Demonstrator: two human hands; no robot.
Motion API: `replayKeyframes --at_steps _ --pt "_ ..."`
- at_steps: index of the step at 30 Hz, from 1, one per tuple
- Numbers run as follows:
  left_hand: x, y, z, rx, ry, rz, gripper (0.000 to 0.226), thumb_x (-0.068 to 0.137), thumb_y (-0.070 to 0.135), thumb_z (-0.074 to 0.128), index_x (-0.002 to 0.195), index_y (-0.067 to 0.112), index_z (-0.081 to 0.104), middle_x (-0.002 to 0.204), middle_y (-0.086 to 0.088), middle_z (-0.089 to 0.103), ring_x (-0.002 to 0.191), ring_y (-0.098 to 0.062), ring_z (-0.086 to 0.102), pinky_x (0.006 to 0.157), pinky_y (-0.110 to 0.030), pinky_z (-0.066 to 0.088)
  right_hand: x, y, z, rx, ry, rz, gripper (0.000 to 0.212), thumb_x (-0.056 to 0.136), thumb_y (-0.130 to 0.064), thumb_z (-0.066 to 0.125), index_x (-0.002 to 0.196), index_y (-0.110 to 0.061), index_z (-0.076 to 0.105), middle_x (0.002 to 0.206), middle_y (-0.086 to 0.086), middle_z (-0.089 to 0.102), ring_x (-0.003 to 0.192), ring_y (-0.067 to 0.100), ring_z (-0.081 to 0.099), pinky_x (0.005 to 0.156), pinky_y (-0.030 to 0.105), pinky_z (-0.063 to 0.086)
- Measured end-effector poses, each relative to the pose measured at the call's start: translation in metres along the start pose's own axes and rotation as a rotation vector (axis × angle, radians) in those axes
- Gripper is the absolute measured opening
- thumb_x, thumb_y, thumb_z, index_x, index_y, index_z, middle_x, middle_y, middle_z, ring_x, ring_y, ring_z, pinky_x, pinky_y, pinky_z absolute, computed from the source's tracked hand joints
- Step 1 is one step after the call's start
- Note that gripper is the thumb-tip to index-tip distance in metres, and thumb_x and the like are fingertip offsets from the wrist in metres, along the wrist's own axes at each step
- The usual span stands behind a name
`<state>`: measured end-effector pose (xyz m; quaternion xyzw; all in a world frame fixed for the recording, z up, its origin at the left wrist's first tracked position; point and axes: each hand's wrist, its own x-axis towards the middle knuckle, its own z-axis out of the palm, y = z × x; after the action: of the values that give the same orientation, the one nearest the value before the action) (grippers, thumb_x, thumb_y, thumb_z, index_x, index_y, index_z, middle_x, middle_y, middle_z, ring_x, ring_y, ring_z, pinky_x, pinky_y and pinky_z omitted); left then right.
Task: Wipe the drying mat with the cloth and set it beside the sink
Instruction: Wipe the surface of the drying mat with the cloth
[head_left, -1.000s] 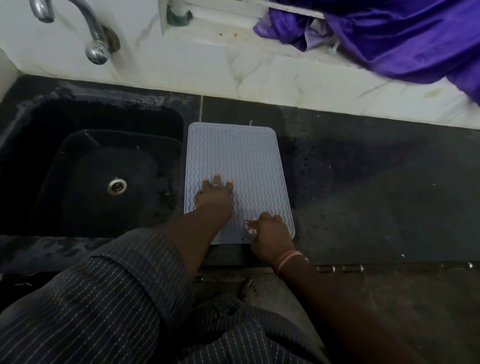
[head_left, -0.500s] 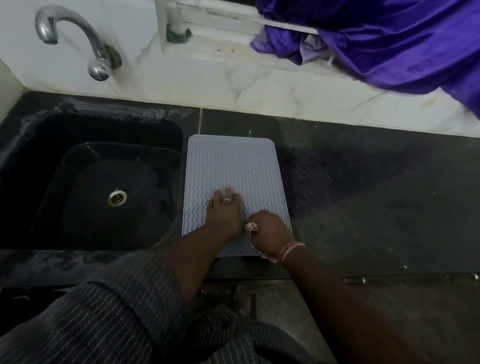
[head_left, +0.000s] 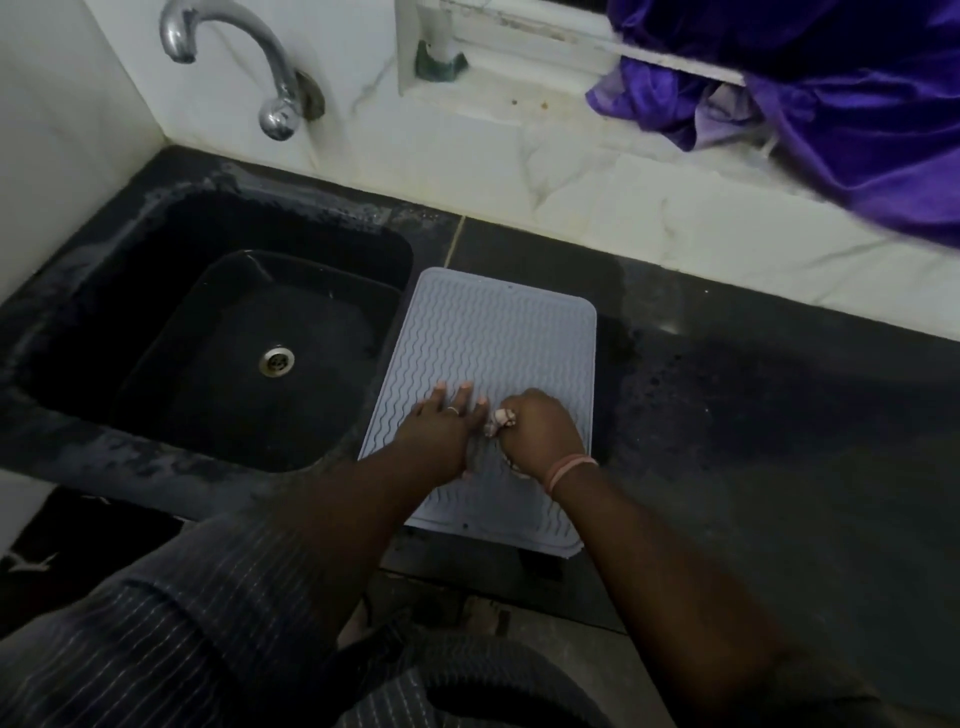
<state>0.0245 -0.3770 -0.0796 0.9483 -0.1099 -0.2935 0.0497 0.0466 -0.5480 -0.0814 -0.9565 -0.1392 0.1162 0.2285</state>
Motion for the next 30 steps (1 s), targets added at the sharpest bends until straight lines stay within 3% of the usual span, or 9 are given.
replayKeyframes --at_steps 9,12,14,16,18,20,23,26,30 --pt "0.0 0.009 -0.002 0.006 -0.003 -0.053 0.108 0.091 0.033 0.075 0.164 0.03 -0.004 0.172 -0.006 -0.014 0.157 -0.037 -0.01 0.125 -0.051 0.013 0.048 0.016 -0.019 -0.04 0.059 -0.056 0.006 0.087 -0.015 0.068 0.081 -0.015 0.07 0.088 0.006 0.062 0.081 0.023 0.062 0.073 0.038 0.054" --pt "-0.003 0.01 -0.008 -0.022 0.005 -0.069 0.105 0.089 0.033 0.077 0.165 0.029 0.004 0.173 -0.002 -0.009 0.158 -0.035 -0.005 0.125 -0.051 0.018 0.06 0.027 -0.029 0.075 0.054 -0.011 0.008 0.089 -0.019 0.07 0.083 -0.015 0.067 0.092 0.007 0.062 0.086 0.027 0.063 0.075 0.037 0.052" --pt "-0.002 0.012 -0.011 -0.062 0.037 -0.081 0.1 0.088 0.038 0.077 0.164 0.031 0.013 0.173 0.0 0.0 0.159 -0.034 0.003 0.123 -0.052 0.024 0.06 0.031 -0.035 0.115 -0.014 -0.045 0.01 0.09 -0.027 0.071 0.096 -0.02 0.068 0.103 0.005 0.06 0.098 0.026 0.061 0.083 0.04 0.052" --pt "0.001 0.015 -0.014 -0.107 0.161 -0.111 0.092 0.085 0.042 0.078 0.161 0.031 0.027 0.171 -0.001 0.018 0.155 -0.031 0.02 0.12 -0.05 0.033 0.045 0.03 -0.034 0.018 -0.126 -0.072 0.043 0.09 -0.039 0.068 0.131 -0.028 0.059 0.131 0.004 0.051 0.122 0.028 0.049 0.101 0.047 0.046" --pt "0.007 0.018 -0.018 -0.169 0.309 -0.147 0.09 0.081 0.039 0.083 0.156 0.026 0.036 0.164 -0.003 0.033 0.148 -0.028 0.034 0.117 -0.046 0.038 0.024 0.027 -0.025 -0.105 -0.153 -0.075 0.056 0.088 -0.047 0.065 0.141 -0.036 0.051 0.14 0.002 0.044 0.126 0.03 0.04 0.105 0.051 0.04" --pt "0.017 0.019 -0.022 -0.205 0.323 -0.154 0.103 0.08 0.04 0.084 0.161 0.02 0.024 0.169 -0.007 0.021 0.155 -0.031 0.022 0.122 -0.049 0.03 0.01 0.019 -0.013 -0.168 -0.116 -0.122 0.037 0.089 -0.041 0.063 0.126 -0.035 0.062 0.127 0.001 0.052 0.116 0.03 0.047 0.099 0.049 0.044" --pt "0.031 0.017 -0.027 -0.178 0.181 -0.168 0.118 0.085 0.048 0.078 0.165 0.02 -0.004 0.172 -0.009 -0.01 0.158 -0.036 -0.007 0.127 -0.051 0.008 0.002 0.017 0.002 -0.167 -0.109 -0.218 0.023 0.091 -0.034 0.06 0.113 -0.029 0.065 0.114 -0.002 0.058 0.103 0.026 0.058 0.09 0.043 0.05" --pt "0.037 0.012 -0.027 -0.198 0.094 -0.159 0.119 0.087 0.048 0.076 0.164 0.021 -0.01 0.171 -0.007 -0.019 0.157 -0.036 -0.016 0.126 -0.05 0.0 0.005 0.022 0.001 -0.139 -0.083 -0.272 0.022 0.094 -0.034 0.059 0.115 -0.028 0.064 0.11 -0.002 0.06 0.099 0.024 0.057 0.084 0.04 0.052" --pt "0.04 0.008 -0.025 -0.185 0.059 -0.16 0.134 0.078 0.049 0.084 0.162 0.024 -0.016 0.17 -0.006 -0.024 0.155 -0.036 -0.02 0.125 -0.05 -0.001 0.034 0.025 -0.015 -0.126 -0.116 -0.284 0.017 0.097 -0.037 0.058 0.102 -0.027 0.071 0.104 0.0 0.058 0.099 0.021 0.053 0.08 0.038 0.051"
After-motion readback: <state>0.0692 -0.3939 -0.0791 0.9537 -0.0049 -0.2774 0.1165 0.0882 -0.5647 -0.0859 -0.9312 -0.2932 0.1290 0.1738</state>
